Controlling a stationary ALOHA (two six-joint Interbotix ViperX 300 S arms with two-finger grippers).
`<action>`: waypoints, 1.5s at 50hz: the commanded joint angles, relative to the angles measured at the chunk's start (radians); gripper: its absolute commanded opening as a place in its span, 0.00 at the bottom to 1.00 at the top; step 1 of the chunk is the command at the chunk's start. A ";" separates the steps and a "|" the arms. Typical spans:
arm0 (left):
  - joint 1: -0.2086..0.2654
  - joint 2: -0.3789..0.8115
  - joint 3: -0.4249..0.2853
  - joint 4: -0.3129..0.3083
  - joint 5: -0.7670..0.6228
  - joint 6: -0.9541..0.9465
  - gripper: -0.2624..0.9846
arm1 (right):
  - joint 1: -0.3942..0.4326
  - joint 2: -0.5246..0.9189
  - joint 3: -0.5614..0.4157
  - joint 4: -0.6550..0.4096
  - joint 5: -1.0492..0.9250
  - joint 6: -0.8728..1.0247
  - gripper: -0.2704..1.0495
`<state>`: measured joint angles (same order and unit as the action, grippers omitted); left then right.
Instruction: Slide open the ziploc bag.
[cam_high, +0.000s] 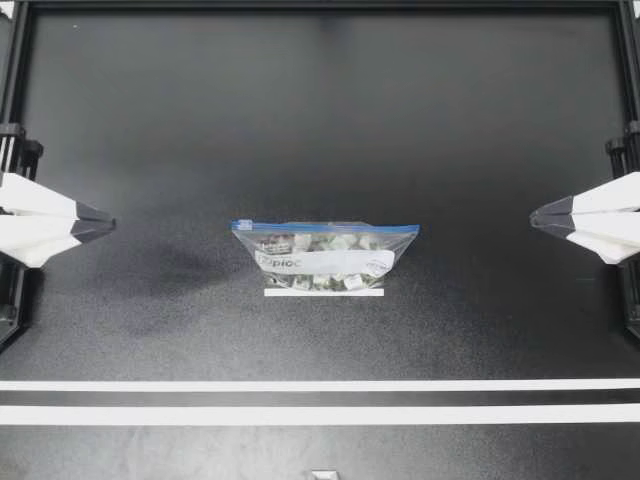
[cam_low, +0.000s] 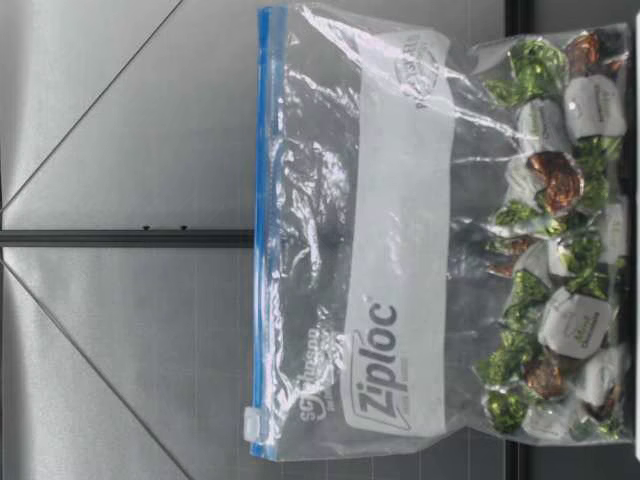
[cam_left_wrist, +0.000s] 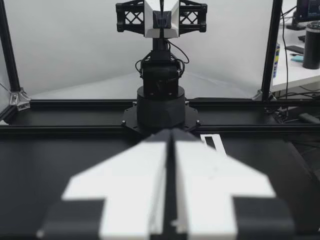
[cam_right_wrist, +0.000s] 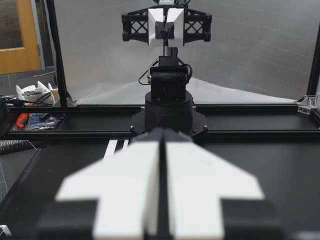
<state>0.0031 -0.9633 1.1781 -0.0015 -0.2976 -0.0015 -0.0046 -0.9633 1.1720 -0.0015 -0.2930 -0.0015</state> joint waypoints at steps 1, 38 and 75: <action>0.006 0.018 -0.014 -0.003 0.002 -0.005 0.11 | -0.006 0.006 -0.005 -0.003 -0.002 0.002 0.10; 0.110 0.551 0.064 -0.100 -0.258 0.015 0.09 | -0.106 0.334 -0.156 -0.005 -0.247 -0.008 0.08; 0.084 0.784 -0.011 -0.112 -0.420 -0.026 0.54 | -0.158 0.785 -0.506 -0.041 -0.244 -0.023 0.50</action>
<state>0.0997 -0.1994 1.2026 -0.1181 -0.6918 -0.0276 -0.1534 -0.2117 0.7210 -0.0383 -0.5308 -0.0169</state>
